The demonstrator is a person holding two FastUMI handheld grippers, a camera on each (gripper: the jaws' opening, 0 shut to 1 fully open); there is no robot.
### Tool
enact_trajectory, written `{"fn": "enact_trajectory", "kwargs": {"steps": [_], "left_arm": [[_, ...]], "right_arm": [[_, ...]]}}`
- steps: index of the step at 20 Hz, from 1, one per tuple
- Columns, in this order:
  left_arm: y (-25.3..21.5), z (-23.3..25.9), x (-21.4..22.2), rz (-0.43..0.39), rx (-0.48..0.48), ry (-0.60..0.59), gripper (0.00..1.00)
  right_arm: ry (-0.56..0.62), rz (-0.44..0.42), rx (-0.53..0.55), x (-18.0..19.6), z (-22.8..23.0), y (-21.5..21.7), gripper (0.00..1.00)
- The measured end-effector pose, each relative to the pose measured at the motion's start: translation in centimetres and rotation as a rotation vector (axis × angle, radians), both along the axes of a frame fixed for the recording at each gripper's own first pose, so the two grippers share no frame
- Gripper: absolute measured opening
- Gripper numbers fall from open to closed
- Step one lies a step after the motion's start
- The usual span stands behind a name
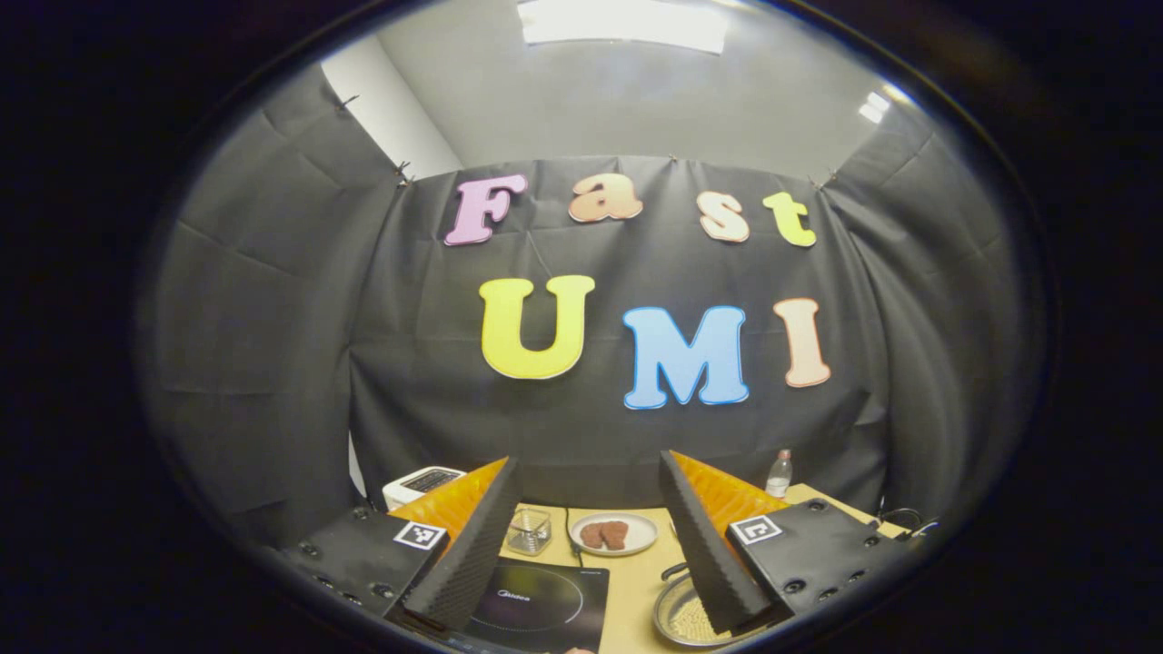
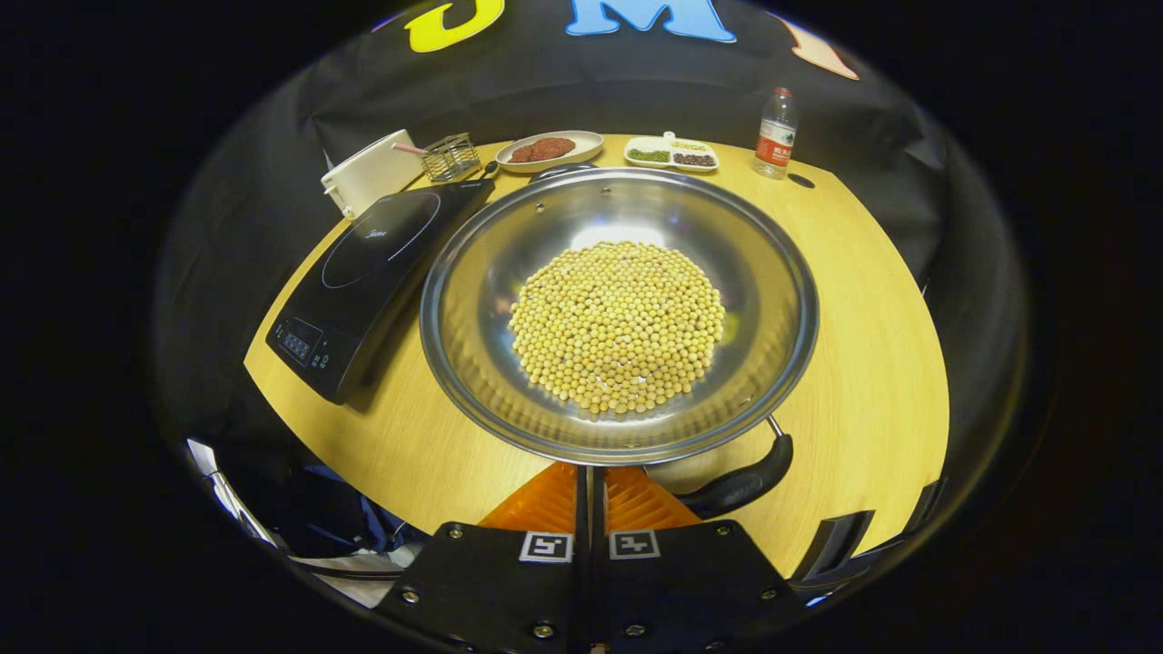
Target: First push the handle of the pot to place it horizontally, then grasp the pot with both hands and set it on the induction cooktop.
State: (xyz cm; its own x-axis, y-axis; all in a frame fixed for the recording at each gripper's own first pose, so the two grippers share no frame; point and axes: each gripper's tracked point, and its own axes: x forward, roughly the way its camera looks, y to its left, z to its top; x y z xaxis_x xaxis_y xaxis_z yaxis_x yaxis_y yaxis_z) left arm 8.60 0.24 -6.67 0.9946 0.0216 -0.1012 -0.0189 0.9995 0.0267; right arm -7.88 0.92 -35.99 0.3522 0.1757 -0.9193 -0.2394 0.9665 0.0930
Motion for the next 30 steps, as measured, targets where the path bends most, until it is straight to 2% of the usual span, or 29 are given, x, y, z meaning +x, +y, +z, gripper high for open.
{"fn": "enact_trajectory", "kwargs": {"steps": [2,12,15,17,18,21,25,29,30], "left_arm": [[-1.1,-0.1,0.1,-0.014,0.002,0.001,1.00],[-5.3,-0.9,0.8,-0.036,0.000,0.012,1.00],[-6.1,-1.1,1.1,-0.031,0.010,0.012,0.95],[-6.8,-1.3,1.3,-0.027,0.011,0.014,0.93],[-7.0,-1.5,1.4,-0.024,0.012,0.016,1.00],[-7.4,-2.1,1.8,-0.012,0.016,0.023,1.00],[-8.2,-3.2,2.2,0.013,0.013,0.038,0.93],[-8.7,-4.8,2.5,0.039,0.023,0.065,0.93],[-8.8,-5.2,2.6,0.044,0.025,0.071,0.98]], "right_arm": [[-0.009,-0.020,-0.009,0.3,0.1,-1.3,0.00],[-0.040,-0.115,-0.043,2.9,0.1,-7.7,0.01],[-0.045,-0.138,-0.036,3.8,0.1,-9.1,0.00],[-0.051,-0.141,-0.045,4.5,0.1,-10.1,0.01],[-0.058,-0.141,-0.054,5.0,0.1,-10.7,0.00],[-0.077,-0.162,-0.059,6.6,0.2,-12.4,0.00],[-0.093,-0.176,-0.054,8.5,0.2,-14.0,0.00],[-0.117,-0.161,-0.054,10.1,0.1,-14.9,0.00],[-0.122,-0.161,-0.049,10.5,0.1,-15.1,0.00]]}}
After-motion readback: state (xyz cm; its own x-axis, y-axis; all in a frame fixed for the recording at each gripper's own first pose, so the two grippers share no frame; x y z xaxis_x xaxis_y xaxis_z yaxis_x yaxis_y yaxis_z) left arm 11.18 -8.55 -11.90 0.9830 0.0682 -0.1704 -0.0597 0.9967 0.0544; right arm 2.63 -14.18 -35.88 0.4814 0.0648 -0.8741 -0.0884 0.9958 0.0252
